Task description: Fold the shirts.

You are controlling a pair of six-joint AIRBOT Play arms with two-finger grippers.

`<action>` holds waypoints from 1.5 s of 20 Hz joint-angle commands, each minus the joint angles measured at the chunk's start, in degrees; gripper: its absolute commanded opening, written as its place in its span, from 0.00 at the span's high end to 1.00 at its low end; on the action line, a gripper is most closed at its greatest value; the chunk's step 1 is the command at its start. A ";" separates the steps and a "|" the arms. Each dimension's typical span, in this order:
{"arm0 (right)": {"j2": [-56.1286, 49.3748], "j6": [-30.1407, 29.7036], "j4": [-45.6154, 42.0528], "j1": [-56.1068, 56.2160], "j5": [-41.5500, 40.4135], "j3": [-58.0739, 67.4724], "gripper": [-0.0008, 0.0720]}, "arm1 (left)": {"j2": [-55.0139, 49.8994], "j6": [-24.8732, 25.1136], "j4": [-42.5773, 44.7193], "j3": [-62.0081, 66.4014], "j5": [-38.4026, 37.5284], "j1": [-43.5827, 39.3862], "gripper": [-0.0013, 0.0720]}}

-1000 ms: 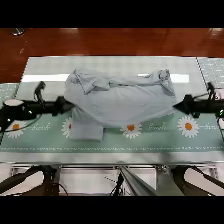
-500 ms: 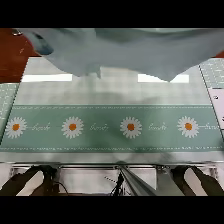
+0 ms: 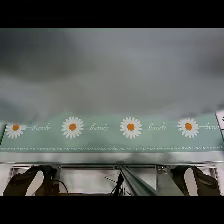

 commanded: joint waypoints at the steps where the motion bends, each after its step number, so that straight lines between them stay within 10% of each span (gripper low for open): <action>1: 1.81 1.77 -5.27 0.02 2.84 -1.79 0.95 | 1.86 -3.26 5.09 -4.44 -4.68 0.04 0.95; 10: -14.01 -10.25 16.61 0.04 0.00 -23.02 0.95 | -10.29 6.03 -16.55 -39.91 9.16 -0.42 0.95; 16: -40.24 -14.14 20.20 9.94 -11.87 -23.61 0.95 | -35.65 6.16 -18.12 -34.97 25.70 -6.73 0.95; 23: -72.87 -3.08 22.51 14.38 -13.29 -2.08 0.95 | -53.55 -0.79 -20.61 -21.24 25.81 -7.54 0.95; 30: -78.12 -4.50 23.12 12.26 -2.51 0.07 0.95 | -55.69 -0.42 -20.52 -20.94 9.84 -4.20 0.95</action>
